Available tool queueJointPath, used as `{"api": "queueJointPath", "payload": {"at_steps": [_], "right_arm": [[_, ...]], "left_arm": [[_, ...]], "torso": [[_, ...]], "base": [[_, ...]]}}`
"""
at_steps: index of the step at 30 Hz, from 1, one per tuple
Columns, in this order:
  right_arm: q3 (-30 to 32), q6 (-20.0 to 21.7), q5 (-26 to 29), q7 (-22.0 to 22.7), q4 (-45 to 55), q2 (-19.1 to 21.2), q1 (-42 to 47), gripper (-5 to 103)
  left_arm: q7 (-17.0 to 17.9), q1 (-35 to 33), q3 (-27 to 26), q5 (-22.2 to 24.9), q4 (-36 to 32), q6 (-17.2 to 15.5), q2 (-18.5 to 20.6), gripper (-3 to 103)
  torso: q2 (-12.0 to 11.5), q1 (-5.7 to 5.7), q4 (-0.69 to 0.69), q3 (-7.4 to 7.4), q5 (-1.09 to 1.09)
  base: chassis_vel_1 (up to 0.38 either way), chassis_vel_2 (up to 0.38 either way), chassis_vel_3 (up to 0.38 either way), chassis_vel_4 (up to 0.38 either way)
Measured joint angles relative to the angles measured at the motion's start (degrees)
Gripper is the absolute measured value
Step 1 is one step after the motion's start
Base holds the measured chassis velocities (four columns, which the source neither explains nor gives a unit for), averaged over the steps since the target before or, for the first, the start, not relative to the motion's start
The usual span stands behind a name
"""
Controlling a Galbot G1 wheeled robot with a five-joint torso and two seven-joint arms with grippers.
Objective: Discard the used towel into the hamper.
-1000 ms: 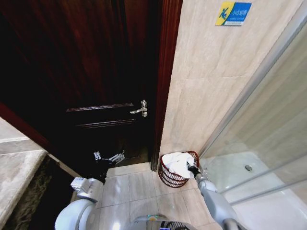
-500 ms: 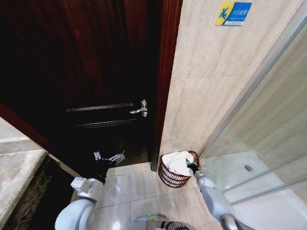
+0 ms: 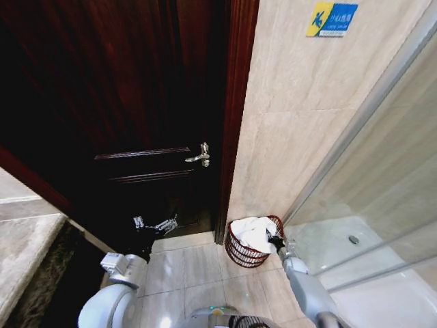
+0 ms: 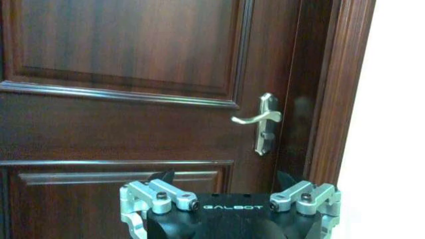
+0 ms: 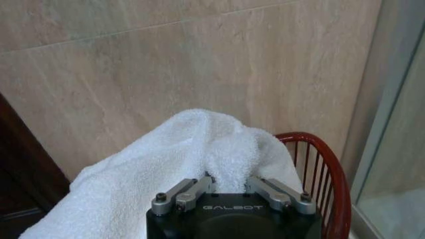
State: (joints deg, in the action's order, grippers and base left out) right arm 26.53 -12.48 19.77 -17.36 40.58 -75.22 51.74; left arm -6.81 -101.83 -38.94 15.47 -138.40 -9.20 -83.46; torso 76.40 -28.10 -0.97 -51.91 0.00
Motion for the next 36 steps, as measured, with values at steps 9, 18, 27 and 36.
{"api": "queueJointPath", "payload": {"at_steps": [9,18,27,36], "right_arm": [[0.0,0.9,-2.4,-0.6,0.4,0.4,1.4,10],[0.0,6.4,-4.7,-3.5,-2.0,-1.2,1.5,10],[2.5,6.0,-10.0,-3.9,-12.5,-3.9,-3.9,10],[5.1,6.5,-17.6,-2.4,-19.3,-4.6,-9.3,10]], "left_arm": [[0.0,0.0,0.0,0.0,0.0,0.0,0.0,100],[0.0,0.0,0.0,0.0,0.0,0.0,0.0,100],[0.0,0.0,0.0,0.0,0.0,0.0,0.0,100],[0.0,0.0,0.0,0.0,0.0,0.0,0.0,100]], "torso": [[0.0,-0.09,0.00,-0.02,-0.02],[0.0,0.01,0.01,0.01,-0.01],[0.0,-0.02,-0.01,-0.01,-0.02],[0.0,-0.02,-0.02,-0.01,0.02]], "base": [[-0.134,0.125,0.139,-0.149],[-0.036,0.027,0.019,-0.005],[0.007,-0.012,-0.012,0.012],[0.000,0.000,0.000,0.000]]}}
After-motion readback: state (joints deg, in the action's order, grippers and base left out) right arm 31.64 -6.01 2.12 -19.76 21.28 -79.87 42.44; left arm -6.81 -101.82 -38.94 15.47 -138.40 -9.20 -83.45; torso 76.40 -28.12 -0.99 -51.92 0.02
